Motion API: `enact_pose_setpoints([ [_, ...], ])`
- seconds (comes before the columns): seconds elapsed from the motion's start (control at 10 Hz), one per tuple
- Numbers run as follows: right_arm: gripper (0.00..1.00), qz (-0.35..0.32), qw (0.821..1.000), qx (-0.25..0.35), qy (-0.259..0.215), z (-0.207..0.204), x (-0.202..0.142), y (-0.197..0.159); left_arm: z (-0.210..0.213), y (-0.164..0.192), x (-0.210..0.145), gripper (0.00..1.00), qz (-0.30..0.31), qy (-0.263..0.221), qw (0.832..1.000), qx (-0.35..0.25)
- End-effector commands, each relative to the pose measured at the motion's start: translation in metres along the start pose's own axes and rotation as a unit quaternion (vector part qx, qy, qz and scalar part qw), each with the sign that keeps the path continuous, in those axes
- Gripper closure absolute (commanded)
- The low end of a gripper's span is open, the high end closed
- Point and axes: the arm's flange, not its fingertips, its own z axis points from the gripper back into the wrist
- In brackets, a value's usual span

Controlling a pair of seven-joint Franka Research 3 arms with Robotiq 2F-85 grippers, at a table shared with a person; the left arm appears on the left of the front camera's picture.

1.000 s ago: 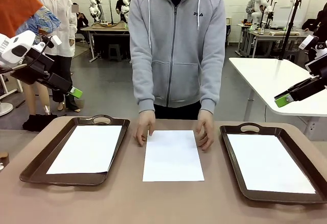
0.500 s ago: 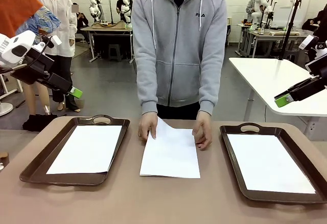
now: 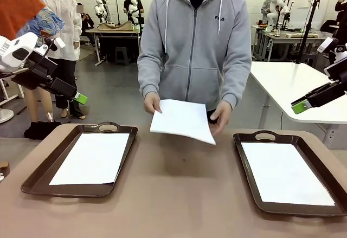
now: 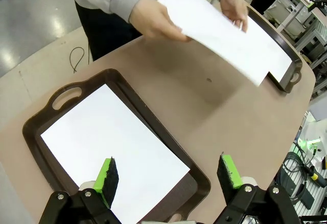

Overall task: Sort the A4 documents.
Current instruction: Receive the A4 Paper.

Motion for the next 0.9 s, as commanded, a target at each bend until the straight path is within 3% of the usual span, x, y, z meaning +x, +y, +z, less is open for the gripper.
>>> enact_pose_setpoints([
  [0.0,0.0,0.001,1.0,0.002,-0.001,-0.0004,0.0005,0.0008,0.0003,0.0013,0.0015,0.0,0.001,-0.003,1.0,-0.004],
  [0.8,0.0,0.001,1.0,0.002,-0.001,-0.0004,0.0005,0.0008,0.0003,0.0013,0.0015,0.0,0.001,-0.003,1.0,-0.004],
])
